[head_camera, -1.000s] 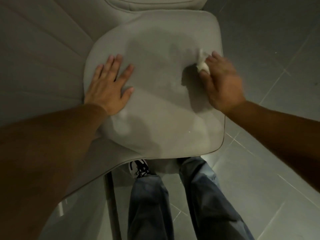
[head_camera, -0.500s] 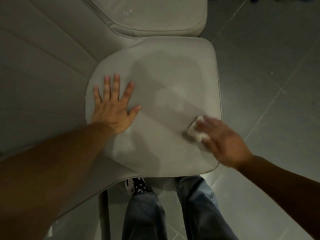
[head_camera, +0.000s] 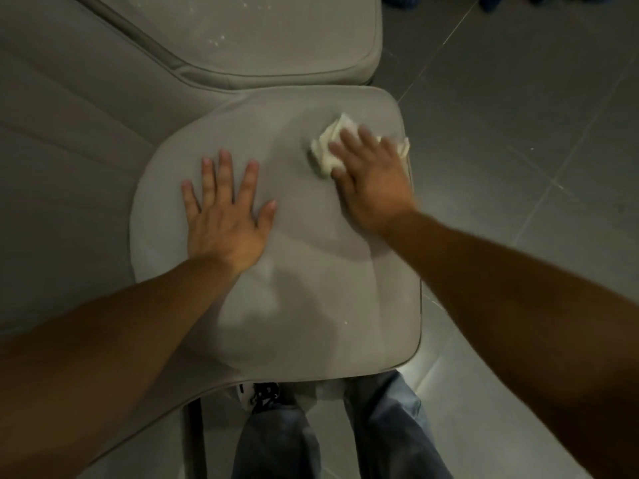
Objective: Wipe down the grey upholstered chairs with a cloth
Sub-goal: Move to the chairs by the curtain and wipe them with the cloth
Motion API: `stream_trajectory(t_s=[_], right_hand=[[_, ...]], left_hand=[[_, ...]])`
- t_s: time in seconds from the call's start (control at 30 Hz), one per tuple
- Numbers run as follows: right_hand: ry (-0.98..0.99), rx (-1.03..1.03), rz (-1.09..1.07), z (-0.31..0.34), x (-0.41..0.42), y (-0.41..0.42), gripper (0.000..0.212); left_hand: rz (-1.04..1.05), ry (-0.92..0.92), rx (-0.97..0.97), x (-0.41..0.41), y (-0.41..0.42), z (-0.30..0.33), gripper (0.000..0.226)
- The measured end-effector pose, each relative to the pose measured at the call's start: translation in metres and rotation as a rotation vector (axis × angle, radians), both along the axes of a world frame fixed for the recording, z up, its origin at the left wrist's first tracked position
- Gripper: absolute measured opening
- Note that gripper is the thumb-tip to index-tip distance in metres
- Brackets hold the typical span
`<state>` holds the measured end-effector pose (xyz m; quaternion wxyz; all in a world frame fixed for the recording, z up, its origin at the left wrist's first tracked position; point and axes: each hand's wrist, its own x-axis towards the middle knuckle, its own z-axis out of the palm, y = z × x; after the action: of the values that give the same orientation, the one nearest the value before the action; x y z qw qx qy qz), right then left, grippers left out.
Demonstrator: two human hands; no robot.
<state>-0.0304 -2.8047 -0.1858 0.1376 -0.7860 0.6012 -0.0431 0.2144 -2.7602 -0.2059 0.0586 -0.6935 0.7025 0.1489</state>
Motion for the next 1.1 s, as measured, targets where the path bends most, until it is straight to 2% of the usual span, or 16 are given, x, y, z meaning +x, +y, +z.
stream_trajectory(t_s=[0.1, 0.23, 0.33, 0.43, 0.53, 0.63, 0.7, 0.77, 0.9, 1.1], right_hand=[[-0.067, 0.076, 0.126, 0.011, -0.017, 0.071, 0.043], [-0.165, 0.270, 0.166, 0.043, -0.028, 0.130, 0.049], [-0.343, 0.187, 0.004, 0.060, -0.029, 0.111, 0.041], [-0.403, 0.030, -0.216, 0.073, -0.023, 0.039, 0.031], [-0.321, -0.057, -0.188, 0.068, -0.014, -0.040, 0.037], [-0.159, 0.097, 0.010, 0.044, -0.009, -0.084, 0.042], [-0.023, 0.164, 0.076, 0.025, -0.004, -0.082, 0.044], [0.069, 0.130, 0.087, 0.015, 0.000, -0.055, 0.048], [0.069, 0.113, 0.193, 0.010, -0.007, 0.041, 0.050], [0.135, 0.340, 0.319, 0.026, -0.017, 0.212, 0.052]], left_hand=[[0.011, -0.014, -0.001, 0.002, 0.003, -0.005, 0.074], [0.000, -0.036, -0.038, 0.007, -0.002, -0.002, 0.071], [-0.010, -0.036, -0.040, 0.011, -0.007, -0.001, 0.070], [0.013, -0.019, -0.051, 0.010, -0.008, -0.005, 0.069], [0.006, -0.030, -0.079, 0.011, -0.007, -0.009, 0.069], [0.001, -0.043, -0.062, 0.011, -0.006, -0.012, 0.069], [0.000, -0.046, -0.035, 0.011, -0.007, -0.011, 0.069], [-0.001, -0.049, 0.011, 0.012, -0.009, -0.007, 0.070], [-0.030, -0.043, 0.097, 0.015, -0.013, 0.001, 0.073], [-0.100, -0.043, 0.256, 0.024, -0.011, 0.020, 0.080]])
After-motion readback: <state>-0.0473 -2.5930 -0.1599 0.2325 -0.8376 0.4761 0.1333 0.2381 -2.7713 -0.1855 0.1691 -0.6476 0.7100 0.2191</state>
